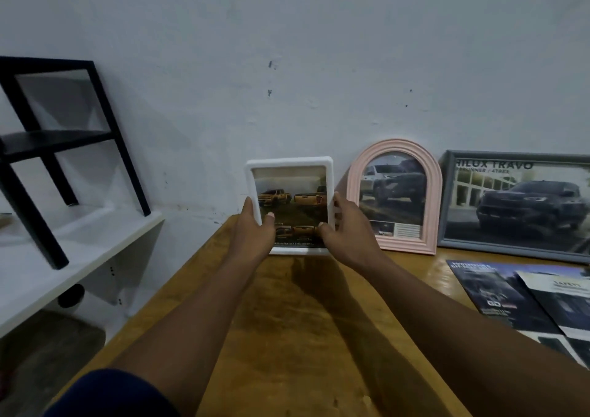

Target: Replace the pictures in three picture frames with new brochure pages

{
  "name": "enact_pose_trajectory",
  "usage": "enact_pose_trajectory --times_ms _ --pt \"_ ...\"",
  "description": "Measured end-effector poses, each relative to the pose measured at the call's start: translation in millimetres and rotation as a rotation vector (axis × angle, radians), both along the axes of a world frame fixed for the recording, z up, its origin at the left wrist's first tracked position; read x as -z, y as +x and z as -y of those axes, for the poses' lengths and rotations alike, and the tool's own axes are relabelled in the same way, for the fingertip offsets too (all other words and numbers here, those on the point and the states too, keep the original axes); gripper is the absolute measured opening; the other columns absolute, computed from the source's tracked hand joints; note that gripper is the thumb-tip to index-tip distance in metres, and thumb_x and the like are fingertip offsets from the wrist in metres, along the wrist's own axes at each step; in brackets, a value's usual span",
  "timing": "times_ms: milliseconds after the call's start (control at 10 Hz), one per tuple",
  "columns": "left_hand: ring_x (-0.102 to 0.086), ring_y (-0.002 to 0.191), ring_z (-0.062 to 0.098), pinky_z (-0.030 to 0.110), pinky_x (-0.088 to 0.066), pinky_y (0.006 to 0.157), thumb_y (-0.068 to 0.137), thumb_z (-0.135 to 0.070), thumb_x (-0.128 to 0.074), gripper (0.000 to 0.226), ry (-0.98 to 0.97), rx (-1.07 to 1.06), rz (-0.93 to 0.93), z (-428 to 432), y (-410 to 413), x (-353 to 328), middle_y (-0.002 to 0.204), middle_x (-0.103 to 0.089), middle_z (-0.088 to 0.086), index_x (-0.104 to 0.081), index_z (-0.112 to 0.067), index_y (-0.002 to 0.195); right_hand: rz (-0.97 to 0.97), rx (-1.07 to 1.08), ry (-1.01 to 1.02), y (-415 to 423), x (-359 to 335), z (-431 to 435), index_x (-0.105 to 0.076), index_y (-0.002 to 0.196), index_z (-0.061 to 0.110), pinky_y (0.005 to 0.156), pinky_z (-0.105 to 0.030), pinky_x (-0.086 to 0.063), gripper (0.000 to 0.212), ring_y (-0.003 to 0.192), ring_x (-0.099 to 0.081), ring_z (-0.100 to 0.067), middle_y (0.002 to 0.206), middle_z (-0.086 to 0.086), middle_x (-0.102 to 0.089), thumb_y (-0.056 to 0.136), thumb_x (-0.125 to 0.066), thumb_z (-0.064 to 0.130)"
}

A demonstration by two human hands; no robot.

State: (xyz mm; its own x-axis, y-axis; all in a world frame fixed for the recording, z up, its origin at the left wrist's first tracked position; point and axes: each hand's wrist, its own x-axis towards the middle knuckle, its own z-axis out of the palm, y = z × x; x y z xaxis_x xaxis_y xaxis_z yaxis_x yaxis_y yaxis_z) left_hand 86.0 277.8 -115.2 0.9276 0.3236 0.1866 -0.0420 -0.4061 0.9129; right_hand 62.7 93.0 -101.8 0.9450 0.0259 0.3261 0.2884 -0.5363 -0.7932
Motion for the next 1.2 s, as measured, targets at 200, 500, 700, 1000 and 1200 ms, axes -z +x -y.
enact_pose_trajectory --times_ms 200,500,700,1000,1200 --pt "-0.044 0.14 0.028 0.036 -0.044 0.103 0.106 -0.032 -0.05 0.064 0.001 0.028 -0.006 -5.5 47.8 5.6 0.159 -0.037 0.006 -0.019 -0.025 0.161 0.007 -0.001 -0.019 50.9 7.1 -8.0 -0.04 0.142 0.021 0.097 -0.038 -0.05 0.055 0.127 -0.05 -0.023 0.137 -0.002 -0.052 0.092 -0.065 0.021" --pt "-0.033 0.148 0.032 0.051 -0.038 0.114 0.104 -0.04 -0.049 0.067 0.054 0.062 -0.04 10.5 89.8 14.1 0.166 -0.024 0.002 -0.012 -0.038 0.16 0.004 0.116 -0.07 73.7 22.9 -3.7 -0.024 0.152 0.019 0.105 -0.042 -0.045 0.07 0.134 -0.044 -0.027 0.145 -0.003 -0.041 0.094 -0.064 0.022" --pt "-0.036 0.146 0.031 0.048 -0.042 0.11 0.106 -0.037 -0.047 0.065 0.075 0.08 -0.082 15.6 97.9 20.3 0.166 -0.025 0.002 -0.014 -0.036 0.161 -0.051 0.082 -0.119 77.4 20.3 -4.9 -0.023 0.154 0.018 0.111 -0.039 -0.036 0.069 0.139 -0.038 -0.026 0.154 -0.006 -0.035 0.097 -0.06 0.019" --pt "-0.038 0.144 0.028 0.043 -0.044 0.109 0.106 -0.029 -0.048 0.066 0.139 0.124 -0.052 18.5 78.3 10.0 0.167 -0.022 0.0 -0.013 -0.031 0.162 -0.076 0.084 -0.117 69.0 6.4 2.0 -0.043 0.146 0.016 0.102 -0.039 -0.046 0.056 0.128 -0.05 -0.027 0.141 -0.007 -0.051 0.094 -0.063 0.016" --pt "-0.048 0.135 0.028 0.038 -0.046 0.103 0.1 -0.017 -0.058 0.064 0.352 0.238 0.041 42.4 35.1 -35.5 0.158 -0.04 0.004 -0.03 -0.025 0.157 -0.113 0.043 -0.217 30.0 -35.2 36.8 -0.044 0.146 0.016 0.1 -0.044 -0.05 0.055 0.129 -0.053 -0.03 0.143 -0.008 -0.053 0.094 -0.064 0.018"
